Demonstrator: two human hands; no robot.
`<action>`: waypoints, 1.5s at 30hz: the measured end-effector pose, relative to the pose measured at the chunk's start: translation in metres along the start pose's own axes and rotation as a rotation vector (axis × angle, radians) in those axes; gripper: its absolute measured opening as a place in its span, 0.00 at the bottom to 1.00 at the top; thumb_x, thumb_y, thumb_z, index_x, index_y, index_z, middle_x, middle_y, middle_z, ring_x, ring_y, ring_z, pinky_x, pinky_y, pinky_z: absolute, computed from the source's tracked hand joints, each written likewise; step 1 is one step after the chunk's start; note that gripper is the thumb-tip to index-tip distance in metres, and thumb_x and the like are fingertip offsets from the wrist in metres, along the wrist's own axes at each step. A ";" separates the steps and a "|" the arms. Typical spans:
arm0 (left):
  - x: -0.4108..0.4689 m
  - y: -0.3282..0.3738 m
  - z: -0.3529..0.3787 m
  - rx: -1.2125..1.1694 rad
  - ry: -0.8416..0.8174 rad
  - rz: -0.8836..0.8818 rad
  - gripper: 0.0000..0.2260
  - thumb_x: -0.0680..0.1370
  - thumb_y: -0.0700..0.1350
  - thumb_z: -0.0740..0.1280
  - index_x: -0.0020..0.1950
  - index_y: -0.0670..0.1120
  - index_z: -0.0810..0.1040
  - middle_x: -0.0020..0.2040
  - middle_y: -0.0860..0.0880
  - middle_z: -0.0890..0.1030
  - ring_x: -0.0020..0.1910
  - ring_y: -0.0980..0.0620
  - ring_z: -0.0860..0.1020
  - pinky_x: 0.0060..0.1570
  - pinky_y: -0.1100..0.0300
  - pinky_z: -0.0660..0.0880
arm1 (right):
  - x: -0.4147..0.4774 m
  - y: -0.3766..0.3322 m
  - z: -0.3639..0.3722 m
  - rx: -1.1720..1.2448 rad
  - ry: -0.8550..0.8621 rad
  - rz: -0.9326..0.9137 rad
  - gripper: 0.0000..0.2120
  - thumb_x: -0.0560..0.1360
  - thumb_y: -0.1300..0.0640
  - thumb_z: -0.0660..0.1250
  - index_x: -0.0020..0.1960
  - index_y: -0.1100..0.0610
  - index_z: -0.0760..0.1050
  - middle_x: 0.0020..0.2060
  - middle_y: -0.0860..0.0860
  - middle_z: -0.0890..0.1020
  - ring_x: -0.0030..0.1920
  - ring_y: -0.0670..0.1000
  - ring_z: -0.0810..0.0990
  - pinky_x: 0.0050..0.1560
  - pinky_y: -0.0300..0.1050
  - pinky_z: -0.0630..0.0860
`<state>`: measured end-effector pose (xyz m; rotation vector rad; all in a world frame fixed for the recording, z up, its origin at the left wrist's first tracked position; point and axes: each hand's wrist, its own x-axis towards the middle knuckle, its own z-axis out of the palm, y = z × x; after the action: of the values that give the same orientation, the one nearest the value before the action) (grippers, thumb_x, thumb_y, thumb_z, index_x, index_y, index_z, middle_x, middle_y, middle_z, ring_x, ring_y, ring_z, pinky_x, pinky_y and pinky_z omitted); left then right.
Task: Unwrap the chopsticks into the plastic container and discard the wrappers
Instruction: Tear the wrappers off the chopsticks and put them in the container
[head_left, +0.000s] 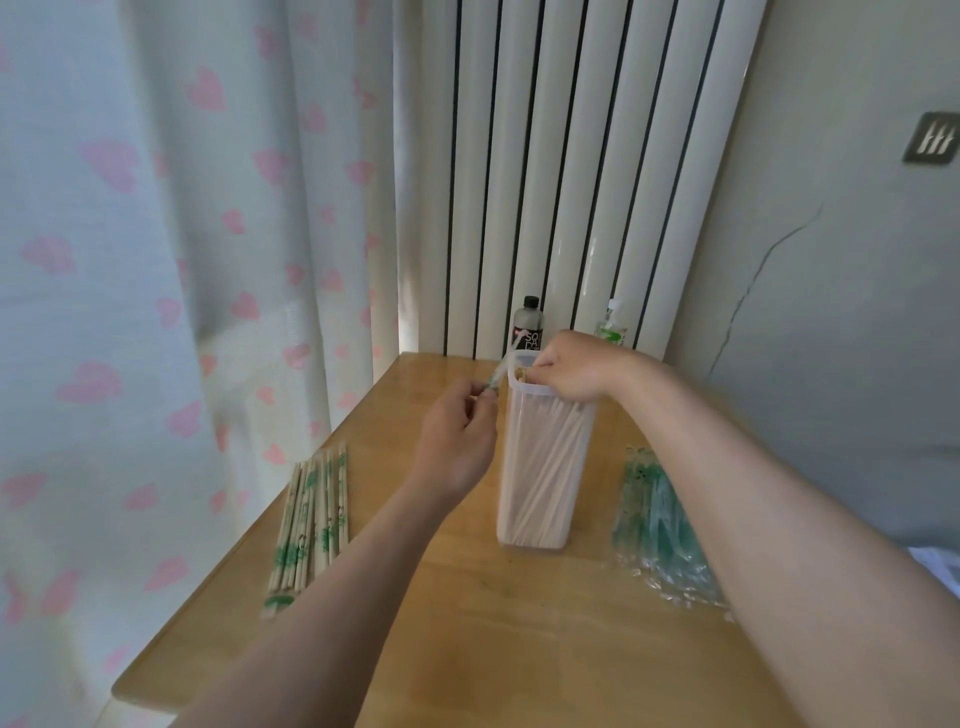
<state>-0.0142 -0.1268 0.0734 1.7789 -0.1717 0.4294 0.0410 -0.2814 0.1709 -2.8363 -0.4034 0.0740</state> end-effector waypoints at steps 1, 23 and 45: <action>-0.001 0.002 0.002 -0.010 -0.009 -0.003 0.08 0.84 0.49 0.60 0.50 0.50 0.76 0.36 0.50 0.78 0.33 0.54 0.73 0.35 0.54 0.72 | -0.002 0.003 0.001 0.061 0.048 -0.015 0.21 0.84 0.58 0.59 0.32 0.58 0.66 0.28 0.51 0.65 0.30 0.53 0.65 0.34 0.47 0.62; -0.004 0.008 0.192 0.093 -0.318 -0.217 0.05 0.80 0.41 0.65 0.52 0.44 0.80 0.42 0.45 0.82 0.39 0.47 0.80 0.46 0.51 0.81 | -0.145 0.270 0.135 0.511 0.633 0.705 0.15 0.81 0.62 0.56 0.35 0.58 0.63 0.31 0.56 0.67 0.32 0.57 0.65 0.34 0.49 0.58; 0.063 -0.053 0.286 0.713 -0.347 -0.047 0.06 0.79 0.46 0.71 0.47 0.45 0.76 0.49 0.44 0.79 0.46 0.47 0.76 0.44 0.56 0.71 | -0.145 0.287 0.167 0.407 0.574 0.671 0.15 0.82 0.57 0.57 0.37 0.56 0.68 0.30 0.51 0.72 0.30 0.53 0.68 0.31 0.48 0.59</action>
<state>0.1180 -0.3815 -0.0070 2.5508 -0.2383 0.1426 -0.0366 -0.5435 -0.0673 -2.3173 0.6122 -0.4579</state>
